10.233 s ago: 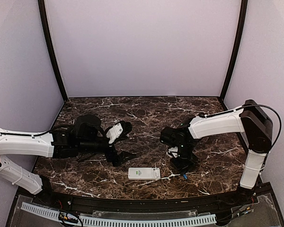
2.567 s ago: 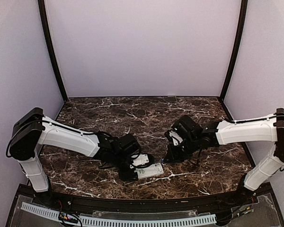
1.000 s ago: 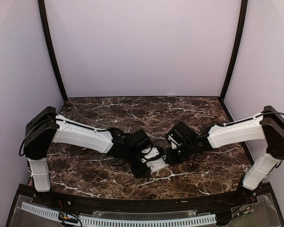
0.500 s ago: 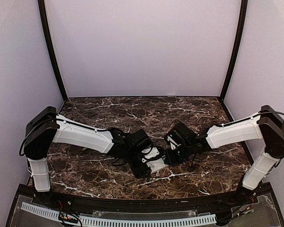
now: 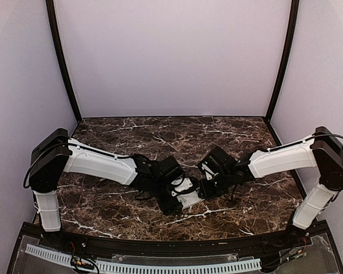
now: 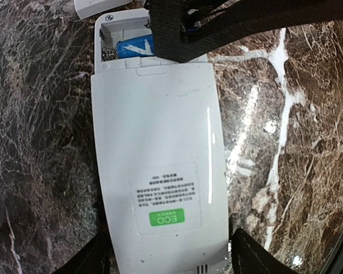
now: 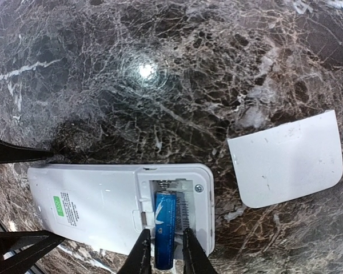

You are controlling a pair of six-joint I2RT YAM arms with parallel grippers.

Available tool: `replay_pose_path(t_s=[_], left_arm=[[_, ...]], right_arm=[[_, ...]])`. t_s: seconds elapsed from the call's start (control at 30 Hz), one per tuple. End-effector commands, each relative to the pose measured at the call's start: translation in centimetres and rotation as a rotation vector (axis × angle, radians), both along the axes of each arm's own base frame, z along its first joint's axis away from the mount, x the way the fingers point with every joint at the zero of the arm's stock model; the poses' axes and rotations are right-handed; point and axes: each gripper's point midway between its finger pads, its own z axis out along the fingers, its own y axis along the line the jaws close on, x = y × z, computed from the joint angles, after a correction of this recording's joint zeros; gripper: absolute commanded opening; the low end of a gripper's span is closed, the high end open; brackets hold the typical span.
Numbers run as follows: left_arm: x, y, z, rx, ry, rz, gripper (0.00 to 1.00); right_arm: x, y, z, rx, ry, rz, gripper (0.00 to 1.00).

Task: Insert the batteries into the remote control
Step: Place the battery in the battery compartment, then load the battery into the battery compartment.

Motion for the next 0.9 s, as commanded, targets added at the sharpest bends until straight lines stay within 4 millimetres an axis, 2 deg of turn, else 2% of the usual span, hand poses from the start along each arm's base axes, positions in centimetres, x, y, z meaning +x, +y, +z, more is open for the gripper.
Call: replay_pose_path(t_s=[0.0, 0.23, 0.43, 0.53, 0.63, 0.87], left_arm=[[-0.4, 1.0, -1.2, 0.055, 0.022, -0.010, 0.72], [-0.3, 1.2, -1.5, 0.062, 0.002, -0.025, 0.72], [-0.2, 1.6, -2.0, 0.086, -0.014, -0.040, 0.72], [-0.2, 1.7, -2.0, 0.089, -0.016, -0.044, 0.72], [-0.1, 1.7, -2.0, 0.088, -0.017, -0.047, 0.72], [-0.2, 1.8, -2.1, 0.093, -0.016, -0.047, 0.72]], right_arm=[[0.1, -0.2, 0.5, -0.030, -0.002, 0.014, 0.18], [0.2, -0.4, 2.8, -0.012, -0.013, 0.016, 0.26], [-0.2, -1.2, 3.6, 0.030, 0.035, 0.005, 0.25], [-0.9, -1.3, 3.4, 0.056, 0.088, -0.013, 0.25], [-1.6, -1.0, 2.3, 0.071, 0.142, -0.027, 0.25], [-1.3, -0.9, 1.4, 0.047, 0.148, -0.033, 0.22]])
